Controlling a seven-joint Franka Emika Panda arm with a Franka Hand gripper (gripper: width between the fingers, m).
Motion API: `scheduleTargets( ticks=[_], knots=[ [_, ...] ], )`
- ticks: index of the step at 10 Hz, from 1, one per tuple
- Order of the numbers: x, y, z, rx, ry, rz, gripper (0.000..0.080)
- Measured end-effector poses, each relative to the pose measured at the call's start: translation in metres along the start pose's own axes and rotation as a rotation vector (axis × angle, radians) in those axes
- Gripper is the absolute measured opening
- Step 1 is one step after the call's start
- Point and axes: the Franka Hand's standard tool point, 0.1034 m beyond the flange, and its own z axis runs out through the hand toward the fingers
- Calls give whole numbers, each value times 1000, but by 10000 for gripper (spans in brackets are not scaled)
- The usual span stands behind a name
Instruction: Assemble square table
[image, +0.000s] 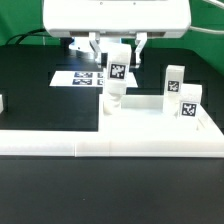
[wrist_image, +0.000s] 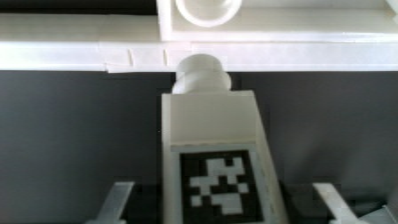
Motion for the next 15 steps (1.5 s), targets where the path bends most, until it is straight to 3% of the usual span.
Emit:
scheduleTargets(
  ticks=[2, 8, 15],
  knots=[
    [-7, -1, 6, 0, -14, -1, 291],
    [-9, -1, 6, 0, -16, -4, 291],
    [-27, -3, 21, -4, -39, -10, 291]
  ],
)
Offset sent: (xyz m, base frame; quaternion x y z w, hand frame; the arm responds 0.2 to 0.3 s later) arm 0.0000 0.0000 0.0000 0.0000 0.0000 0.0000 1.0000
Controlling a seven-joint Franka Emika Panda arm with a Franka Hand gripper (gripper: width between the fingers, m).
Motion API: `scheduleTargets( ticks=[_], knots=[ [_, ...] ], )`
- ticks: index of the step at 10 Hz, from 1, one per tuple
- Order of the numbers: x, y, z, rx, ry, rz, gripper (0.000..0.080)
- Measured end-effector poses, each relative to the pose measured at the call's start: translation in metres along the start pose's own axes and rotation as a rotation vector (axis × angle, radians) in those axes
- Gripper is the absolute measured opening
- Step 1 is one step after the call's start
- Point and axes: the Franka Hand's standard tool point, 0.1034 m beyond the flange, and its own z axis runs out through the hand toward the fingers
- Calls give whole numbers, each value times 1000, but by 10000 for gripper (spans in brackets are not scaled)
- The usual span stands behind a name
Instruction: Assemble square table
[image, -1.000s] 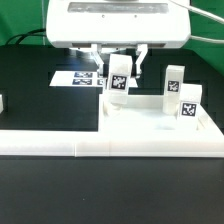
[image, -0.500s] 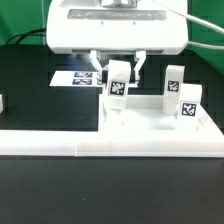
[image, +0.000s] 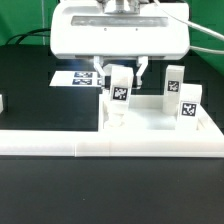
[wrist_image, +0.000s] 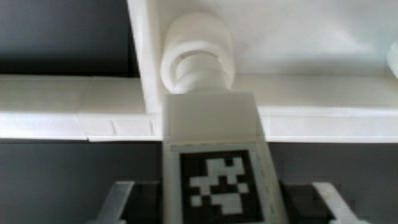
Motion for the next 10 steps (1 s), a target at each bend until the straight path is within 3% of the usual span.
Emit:
scheduleTargets(
  ticks=[3, 5, 10],
  knots=[
    [-8, 1, 9, -4, -11, 0, 291],
    [-4, 2, 12, -16, 32, -3, 291],
    [-5, 2, 11, -17, 33, -3, 319]
  ],
)
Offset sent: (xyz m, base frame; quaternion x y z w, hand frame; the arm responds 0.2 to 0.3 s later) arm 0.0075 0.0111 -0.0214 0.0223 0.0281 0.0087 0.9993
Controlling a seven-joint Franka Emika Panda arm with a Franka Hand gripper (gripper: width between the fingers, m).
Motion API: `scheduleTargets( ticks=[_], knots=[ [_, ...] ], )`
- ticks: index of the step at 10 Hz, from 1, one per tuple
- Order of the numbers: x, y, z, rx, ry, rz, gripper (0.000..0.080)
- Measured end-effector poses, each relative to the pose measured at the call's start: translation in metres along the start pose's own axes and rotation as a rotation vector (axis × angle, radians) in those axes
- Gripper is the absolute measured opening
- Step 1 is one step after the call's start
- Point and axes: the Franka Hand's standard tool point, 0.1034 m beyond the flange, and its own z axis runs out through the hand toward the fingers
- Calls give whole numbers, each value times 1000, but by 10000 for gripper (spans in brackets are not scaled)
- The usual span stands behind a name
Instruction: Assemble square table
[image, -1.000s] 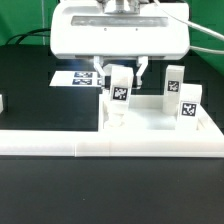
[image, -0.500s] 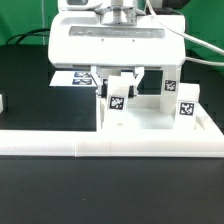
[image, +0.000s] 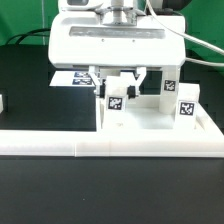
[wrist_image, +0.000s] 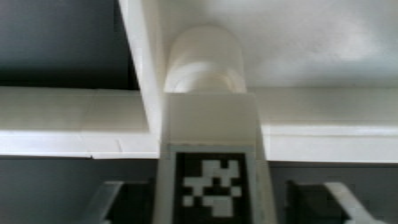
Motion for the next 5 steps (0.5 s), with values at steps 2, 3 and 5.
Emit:
scheduleTargets(
  ticks=[2, 3, 5],
  knots=[
    [0, 0, 0, 0, 0, 0, 601],
    [0, 0, 0, 0, 0, 0, 601],
    [0, 0, 0, 0, 0, 0, 647]
  ],
)
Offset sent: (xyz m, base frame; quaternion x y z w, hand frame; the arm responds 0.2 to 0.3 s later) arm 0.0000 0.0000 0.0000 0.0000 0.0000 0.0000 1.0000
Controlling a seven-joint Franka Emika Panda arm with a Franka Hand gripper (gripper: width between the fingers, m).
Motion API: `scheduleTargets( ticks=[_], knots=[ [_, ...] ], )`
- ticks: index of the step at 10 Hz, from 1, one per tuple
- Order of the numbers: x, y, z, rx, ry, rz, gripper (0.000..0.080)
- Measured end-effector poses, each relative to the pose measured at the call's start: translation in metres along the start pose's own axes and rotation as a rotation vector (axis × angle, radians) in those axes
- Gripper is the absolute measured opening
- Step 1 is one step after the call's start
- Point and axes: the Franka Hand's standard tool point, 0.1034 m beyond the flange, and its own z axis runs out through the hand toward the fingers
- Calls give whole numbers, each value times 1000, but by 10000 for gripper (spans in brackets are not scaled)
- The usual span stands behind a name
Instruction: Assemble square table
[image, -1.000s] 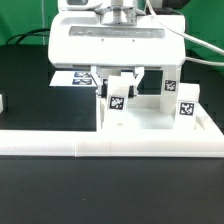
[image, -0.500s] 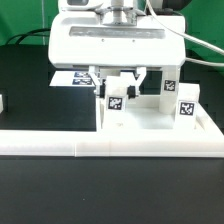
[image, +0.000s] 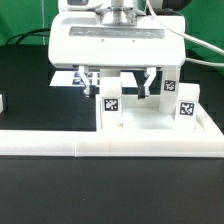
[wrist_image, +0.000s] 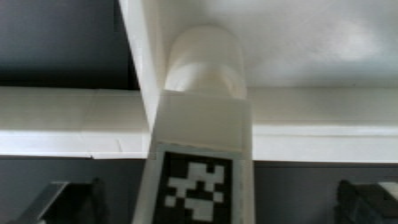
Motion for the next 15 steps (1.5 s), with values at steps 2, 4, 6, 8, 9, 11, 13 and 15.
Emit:
scheduleTargets(
  ticks=[2, 4, 6, 8, 9, 11, 13, 15],
  knots=[
    [0, 0, 0, 0, 0, 0, 649],
    [0, 0, 0, 0, 0, 0, 649],
    [7, -2, -8, 45, -125, 14, 649],
    [20, -1, -16, 70, -183, 28, 649],
    [16, -5, -16, 101, -294, 39, 649],
    [14, 2, -7, 118, -401, 37, 649],
    [14, 9, 2, 127, -493, 26, 649],
    [8, 7, 6, 130, -573, 64, 649]
  ],
)
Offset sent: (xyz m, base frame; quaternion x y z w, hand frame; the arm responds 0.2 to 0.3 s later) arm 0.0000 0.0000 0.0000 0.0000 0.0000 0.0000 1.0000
